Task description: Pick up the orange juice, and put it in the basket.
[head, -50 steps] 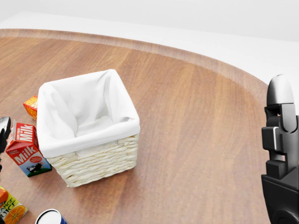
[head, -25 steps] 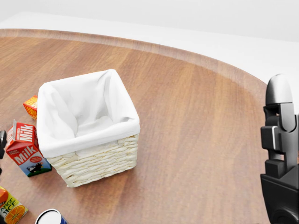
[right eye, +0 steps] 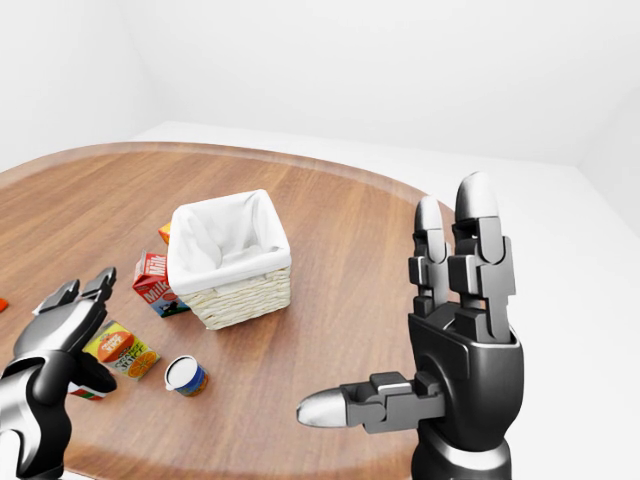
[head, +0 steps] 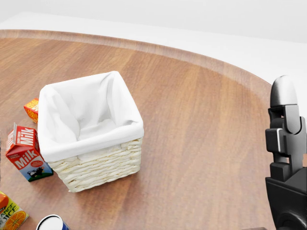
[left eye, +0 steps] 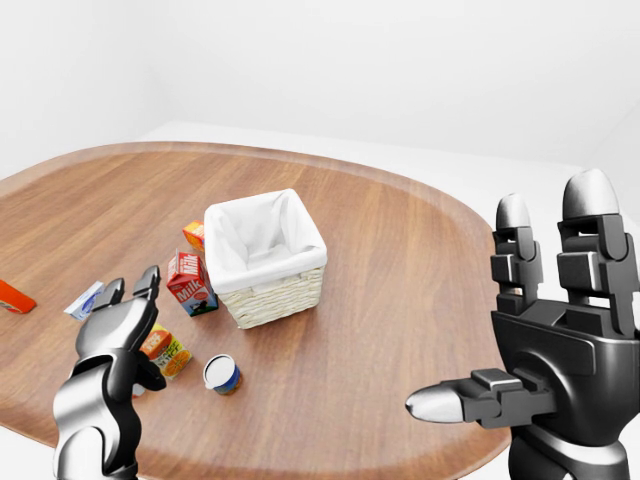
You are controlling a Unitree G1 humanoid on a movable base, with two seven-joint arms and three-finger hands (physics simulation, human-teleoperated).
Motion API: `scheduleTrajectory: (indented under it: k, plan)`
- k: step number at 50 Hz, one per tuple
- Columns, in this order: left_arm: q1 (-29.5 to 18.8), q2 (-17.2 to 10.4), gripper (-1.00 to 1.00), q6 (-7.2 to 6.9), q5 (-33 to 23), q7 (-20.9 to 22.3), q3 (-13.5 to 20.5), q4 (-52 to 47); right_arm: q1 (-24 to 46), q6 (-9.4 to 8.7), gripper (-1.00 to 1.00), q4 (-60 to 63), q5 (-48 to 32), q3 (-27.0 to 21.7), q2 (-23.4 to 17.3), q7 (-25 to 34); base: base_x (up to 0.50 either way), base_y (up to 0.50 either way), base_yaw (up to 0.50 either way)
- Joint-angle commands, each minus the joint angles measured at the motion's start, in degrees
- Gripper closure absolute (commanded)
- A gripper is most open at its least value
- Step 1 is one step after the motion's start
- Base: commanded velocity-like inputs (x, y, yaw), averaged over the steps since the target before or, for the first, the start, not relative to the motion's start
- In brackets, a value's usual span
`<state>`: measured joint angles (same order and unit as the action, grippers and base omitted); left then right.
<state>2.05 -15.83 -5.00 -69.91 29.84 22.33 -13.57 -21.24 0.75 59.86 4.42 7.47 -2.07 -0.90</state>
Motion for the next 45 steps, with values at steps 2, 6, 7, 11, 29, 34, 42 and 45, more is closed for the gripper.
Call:
scheduleTrajectory:
  k: [2,6,7,11,29,34,42,45]
  plan:
    - [-0.8,-2.0,-1.0,0.0,1.0,0.7,3.0,0.9,0.0,-0.26,-1.0,0.1,-0.1,0.0,0.1,0.0,0.0,0.0,0.0]
    - [-1.0,-2.7,-1.0,0.0,1.7,0.4,3.4,2.0,0.2,-0.45,-1.0,0.1,-0.2,0.1,0.1,0.0,0.0,0.0,0.0]
    - [-0.9,-2.7,-1.0,0.0,1.9,0.4,3.5,2.0,0.2,-0.52,-1.0,0.1,-0.2,0.1,0.1,0.0,0.0,0.0,0.0]
    - [-1.0,-2.9,-1.0,0.0,2.1,-0.2,3.6,3.2,0.4,-0.53,-1.0,-0.1,-0.3,0.2,0.1,0.0,0.0,0.0,0.0]
    - [-9.4,-7.7,-1.0,0.0,6.7,-5.4,-3.8,21.8,0.9,-1.15,-1.0,-0.1,-0.6,0.4,0.0,-0.2,0.0,0.0,0.0]
    - [-11.1,-8.2,-1.0,0.0,7.6,-6.6,-5.3,25.0,0.9,-1.33,-1.0,0.1,-0.6,0.3,0.1,-0.1,0.0,0.0,0.0]
    - [-10.6,-8.7,-1.0,0.0,7.7,-6.5,-5.4,24.9,0.9,-1.25,-1.0,0.0,-0.6,0.2,0.2,-0.1,0.0,0.0,0.0]
    - [-10.7,-8.9,-1.0,0.0,7.8,-6.6,-5.4,25.4,1.1,-1.52,-1.0,0.1,-0.8,0.4,0.1,-0.2,0.0,0.0,0.0]
